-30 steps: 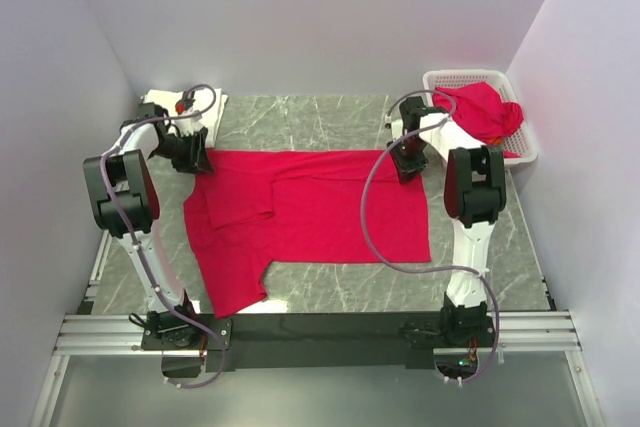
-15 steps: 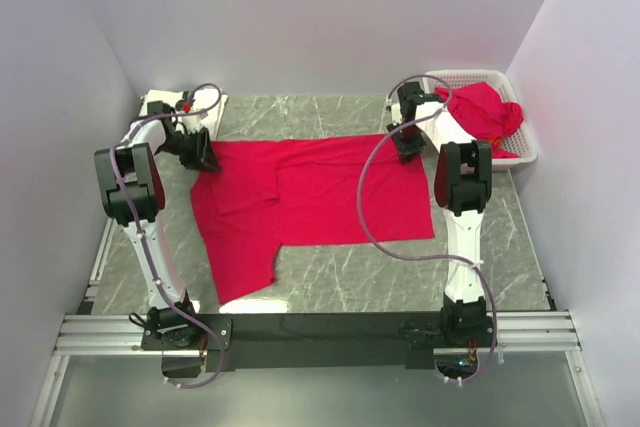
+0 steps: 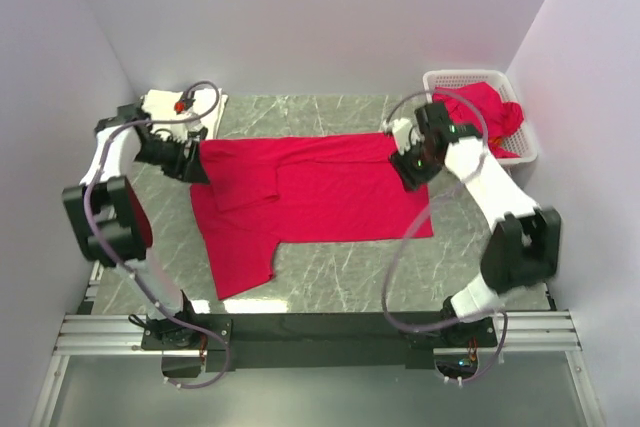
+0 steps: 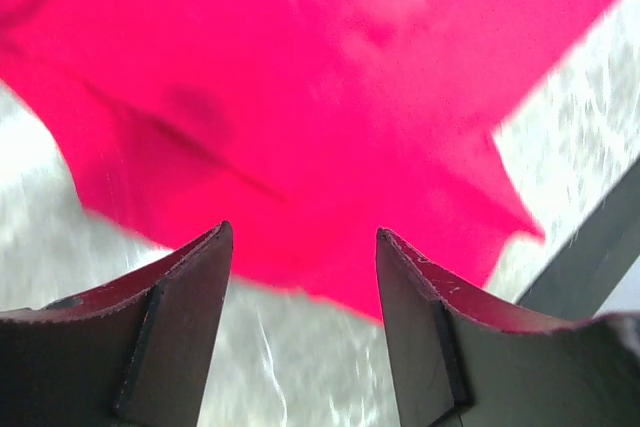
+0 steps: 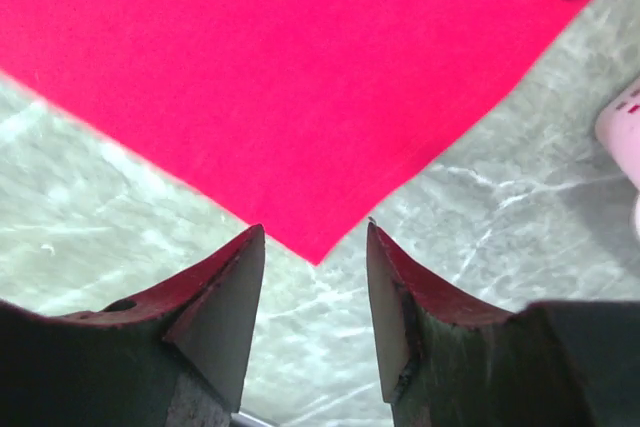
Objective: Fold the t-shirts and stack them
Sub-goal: Fold the tshirt
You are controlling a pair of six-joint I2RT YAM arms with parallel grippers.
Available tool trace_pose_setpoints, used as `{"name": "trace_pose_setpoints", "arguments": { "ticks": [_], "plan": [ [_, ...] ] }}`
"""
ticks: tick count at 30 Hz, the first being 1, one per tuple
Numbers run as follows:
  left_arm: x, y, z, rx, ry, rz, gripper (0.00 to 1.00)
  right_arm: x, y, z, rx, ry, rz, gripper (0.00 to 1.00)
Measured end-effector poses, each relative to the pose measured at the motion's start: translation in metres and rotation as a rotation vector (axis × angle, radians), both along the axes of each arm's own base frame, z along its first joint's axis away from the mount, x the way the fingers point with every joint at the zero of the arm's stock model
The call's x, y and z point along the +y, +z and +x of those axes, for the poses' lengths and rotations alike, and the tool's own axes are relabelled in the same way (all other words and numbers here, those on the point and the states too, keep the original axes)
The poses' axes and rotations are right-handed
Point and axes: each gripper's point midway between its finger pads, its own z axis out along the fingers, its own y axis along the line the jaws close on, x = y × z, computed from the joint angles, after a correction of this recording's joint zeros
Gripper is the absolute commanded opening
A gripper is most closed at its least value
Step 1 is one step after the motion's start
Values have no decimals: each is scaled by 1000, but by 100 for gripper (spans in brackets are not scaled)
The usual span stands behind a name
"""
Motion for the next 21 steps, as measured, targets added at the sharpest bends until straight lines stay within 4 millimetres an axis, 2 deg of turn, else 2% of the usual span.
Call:
{"name": "trace_pose_setpoints", "arguments": {
  "ticks": [2, 4, 7, 10, 12, 16, 21],
  "plan": [
    [5, 12, -22, -37, -30, 13, 65, -2, -2, -29, -40, 79, -35, 49],
    [10, 12, -43, -42, -50, 20, 65, -6, -18, -56, -22, 149, -84, 49],
    [10, -2, -66, -11, -80, 16, 66, -21, -59, -91, 52, 229, -172, 49],
    [7, -16, -83, 20, -113, 17, 66, -38, -88, -110, 102, 276, -256, 49],
    [5, -22, -91, 22, -132, 24, 66, -43, -94, -109, 91, 294, -289, 50],
    [7, -25, -100, -10, -158, 66, 66, -45, -99, -90, 24, 312, -326, 50],
    [13, -29, -101, -49, -192, 117, 66, -46, -112, -82, 29, 332, -349, 46]
  ]
}}
